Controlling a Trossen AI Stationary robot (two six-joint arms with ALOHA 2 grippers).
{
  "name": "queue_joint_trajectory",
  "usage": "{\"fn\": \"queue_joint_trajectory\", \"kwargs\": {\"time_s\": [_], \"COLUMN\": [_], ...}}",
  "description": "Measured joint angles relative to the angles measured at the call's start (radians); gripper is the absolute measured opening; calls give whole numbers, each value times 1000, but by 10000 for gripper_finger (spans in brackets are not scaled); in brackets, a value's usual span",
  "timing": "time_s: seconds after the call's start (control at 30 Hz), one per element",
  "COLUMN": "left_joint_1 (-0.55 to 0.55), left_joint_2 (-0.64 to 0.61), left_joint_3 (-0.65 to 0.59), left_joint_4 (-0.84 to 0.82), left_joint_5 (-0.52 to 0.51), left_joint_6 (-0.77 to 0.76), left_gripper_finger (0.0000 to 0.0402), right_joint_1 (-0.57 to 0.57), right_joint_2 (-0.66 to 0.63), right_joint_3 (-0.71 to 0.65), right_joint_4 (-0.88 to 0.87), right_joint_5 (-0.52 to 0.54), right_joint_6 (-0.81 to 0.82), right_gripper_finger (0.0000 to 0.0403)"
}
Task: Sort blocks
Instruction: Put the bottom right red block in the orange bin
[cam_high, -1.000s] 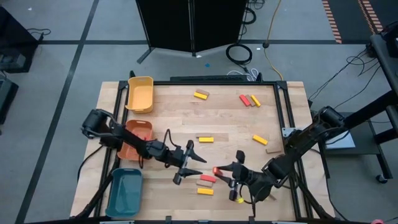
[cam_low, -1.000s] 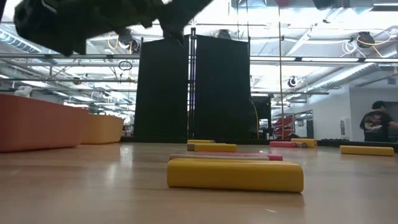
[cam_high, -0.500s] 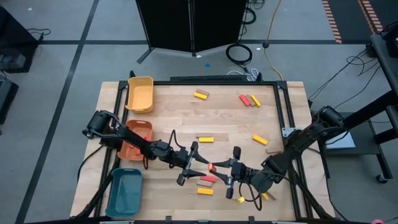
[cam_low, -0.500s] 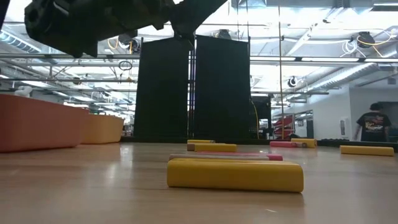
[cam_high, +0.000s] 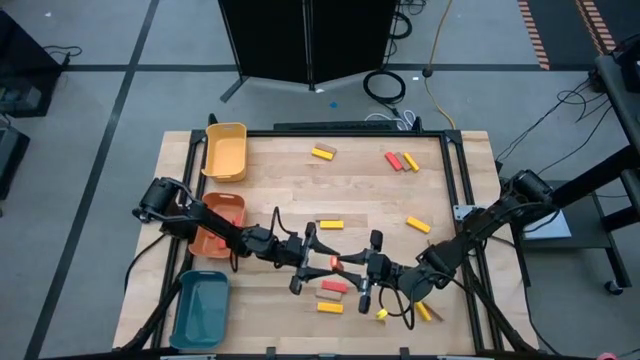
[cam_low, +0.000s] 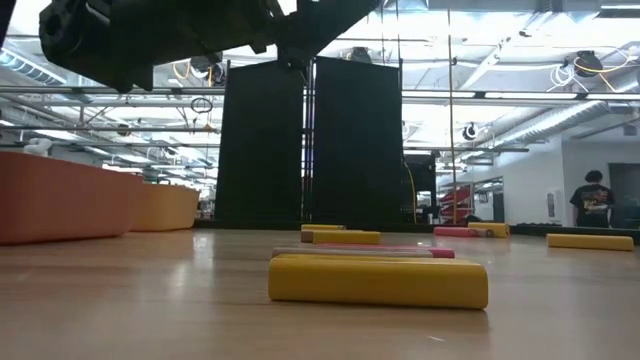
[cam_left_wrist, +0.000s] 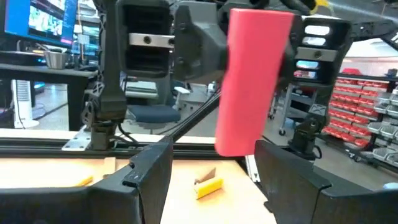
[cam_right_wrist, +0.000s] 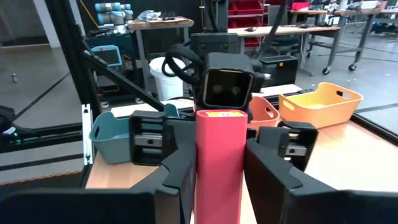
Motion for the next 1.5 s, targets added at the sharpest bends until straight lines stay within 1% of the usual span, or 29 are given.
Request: {"fn": "queue_joint_trajectory", "kwargs": {"time_s": [0.13, 0.3, 0.37, 0.57, 0.67, 0.9, 1.0, 1.37, 1.5], "left_joint_1": [0, 4, 8, 10, 10, 18, 17, 18, 18], "left_joint_2": [0, -1, -1, -1, -1, -1, -1, -1, -1], "left_joint_3": [0, 5, 12, 14, 14, 14, 14, 14, 14], "left_joint_4": [6, 51, 49, 22, 25, 25, 22, 19, 19], "left_joint_5": [3, 2, 2, 2, 2, 2, 2, 2, -1], "left_joint_6": [21, 25, 25, 46, 52, 44, 42, 44, 50], "left_gripper_finger": [224, 224, 224, 221, 204, 121, 100, 102, 102], "right_joint_1": [-20, -48, -58, -73, -72, -72, -71, -71, -69], "right_joint_2": [0, 5, 6, 8, 8, 8, 8, 8, 4], "right_joint_3": [0, 0, 0, 1, 1, 1, 1, 1, 1], "right_joint_4": [-1, -1, 8, 19, 21, 21, 19, 19, 15], "right_joint_5": [1, -10, -27, -30, -31, -31, -31, -27, -28], "right_joint_6": [-6, -13, -11, -18, -16, -10, 0, -23, -92], "right_gripper_finger": [105, 105, 105, 105, 105, 105, 105, 105, 105]}}
